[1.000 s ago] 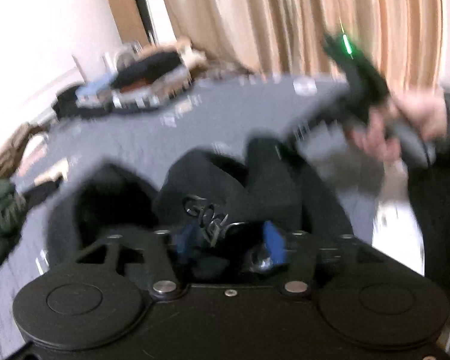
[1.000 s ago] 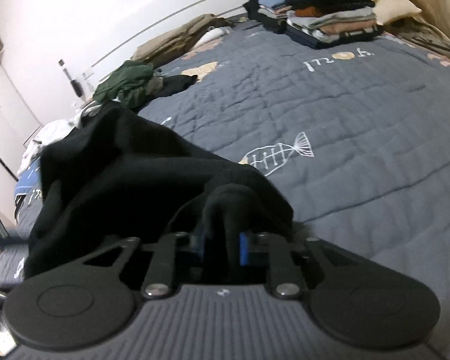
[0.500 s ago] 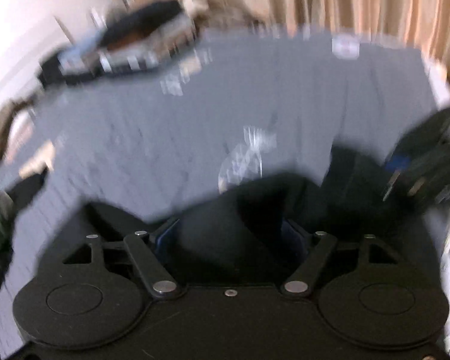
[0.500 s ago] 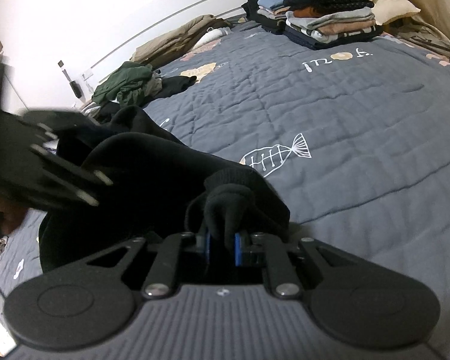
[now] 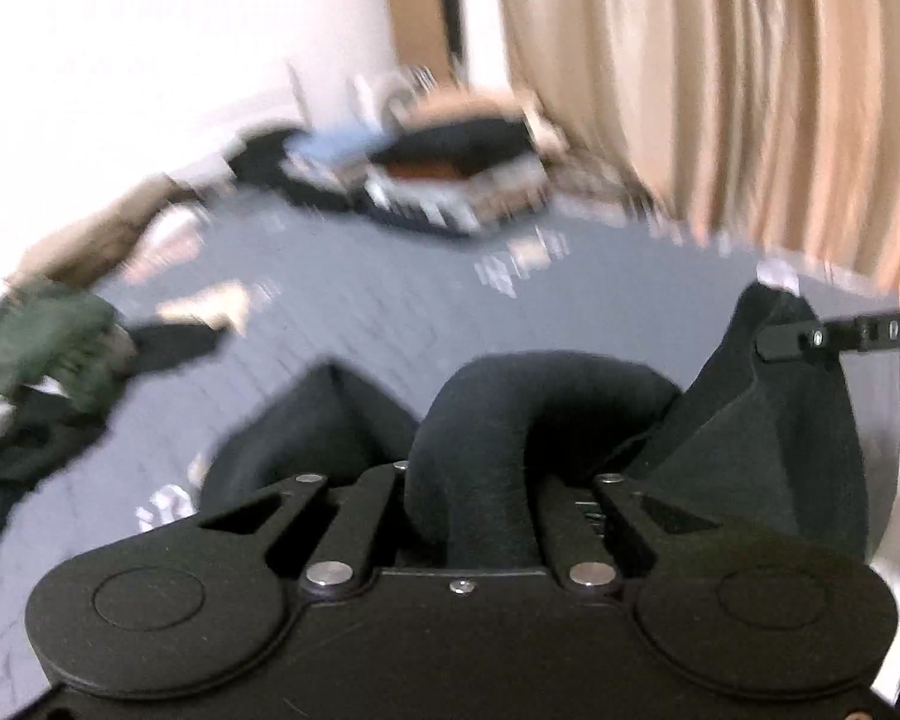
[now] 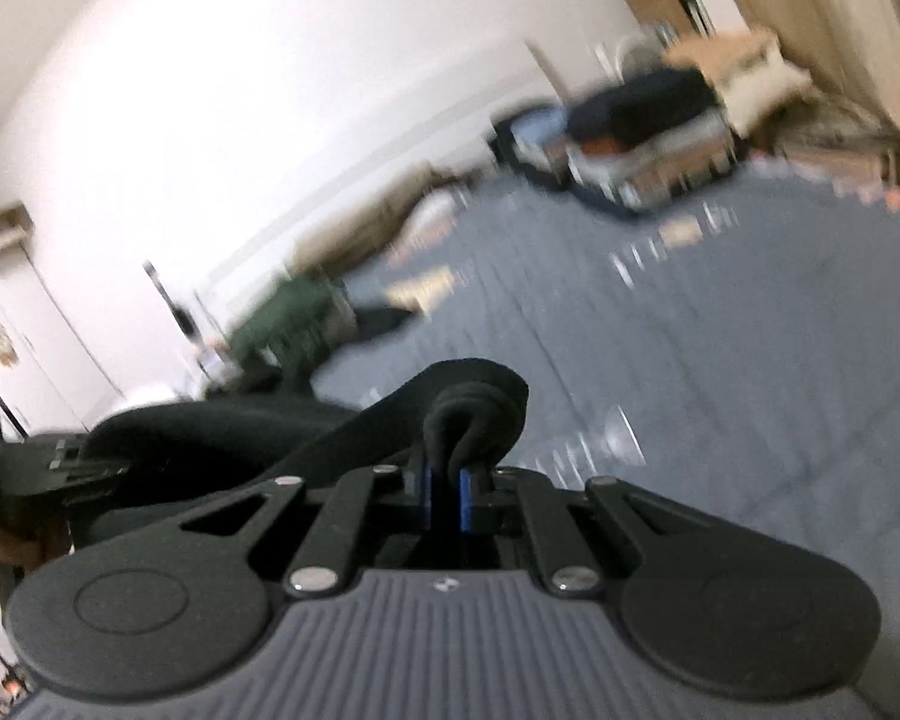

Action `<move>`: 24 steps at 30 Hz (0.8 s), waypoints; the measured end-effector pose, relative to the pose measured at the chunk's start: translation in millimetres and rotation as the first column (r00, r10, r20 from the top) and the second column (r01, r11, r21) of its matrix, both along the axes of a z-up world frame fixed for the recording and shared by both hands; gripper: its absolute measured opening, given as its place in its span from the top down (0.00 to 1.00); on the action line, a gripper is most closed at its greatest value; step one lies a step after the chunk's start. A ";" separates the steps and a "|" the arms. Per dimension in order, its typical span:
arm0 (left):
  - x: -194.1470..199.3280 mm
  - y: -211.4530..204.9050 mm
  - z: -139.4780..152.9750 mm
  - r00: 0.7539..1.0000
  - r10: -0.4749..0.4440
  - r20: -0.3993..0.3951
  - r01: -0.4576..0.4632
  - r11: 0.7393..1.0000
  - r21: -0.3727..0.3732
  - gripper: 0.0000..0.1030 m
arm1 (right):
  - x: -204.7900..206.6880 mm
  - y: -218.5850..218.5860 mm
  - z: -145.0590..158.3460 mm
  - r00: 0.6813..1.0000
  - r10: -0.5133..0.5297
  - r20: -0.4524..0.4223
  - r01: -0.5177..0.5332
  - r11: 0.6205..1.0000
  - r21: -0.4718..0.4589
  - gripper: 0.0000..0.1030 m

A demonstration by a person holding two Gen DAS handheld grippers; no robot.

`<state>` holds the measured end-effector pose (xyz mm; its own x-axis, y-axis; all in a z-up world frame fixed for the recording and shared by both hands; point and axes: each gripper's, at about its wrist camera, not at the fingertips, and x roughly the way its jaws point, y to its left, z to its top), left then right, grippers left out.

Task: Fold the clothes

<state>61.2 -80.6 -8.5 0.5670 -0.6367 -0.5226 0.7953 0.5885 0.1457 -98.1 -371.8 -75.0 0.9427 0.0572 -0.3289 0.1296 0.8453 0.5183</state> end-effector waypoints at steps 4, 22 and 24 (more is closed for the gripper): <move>-31.2 14.1 74.5 0.992 0.059 0.110 -0.044 0.990 -0.134 0.97 | -7.5 7.4 59.2 0.992 0.016 0.129 -0.007 0.998 -0.067 0.93; -218.1 85.9 334.1 0.807 0.223 0.547 0.084 0.873 -0.480 0.97 | -78.5 76.1 383.5 0.789 0.218 0.574 0.069 0.897 -0.436 0.93; -226.3 83.9 339.0 0.796 0.224 0.562 0.091 0.874 -0.478 0.97 | -80.6 84.1 391.4 0.785 0.221 0.579 0.090 0.884 -0.460 0.93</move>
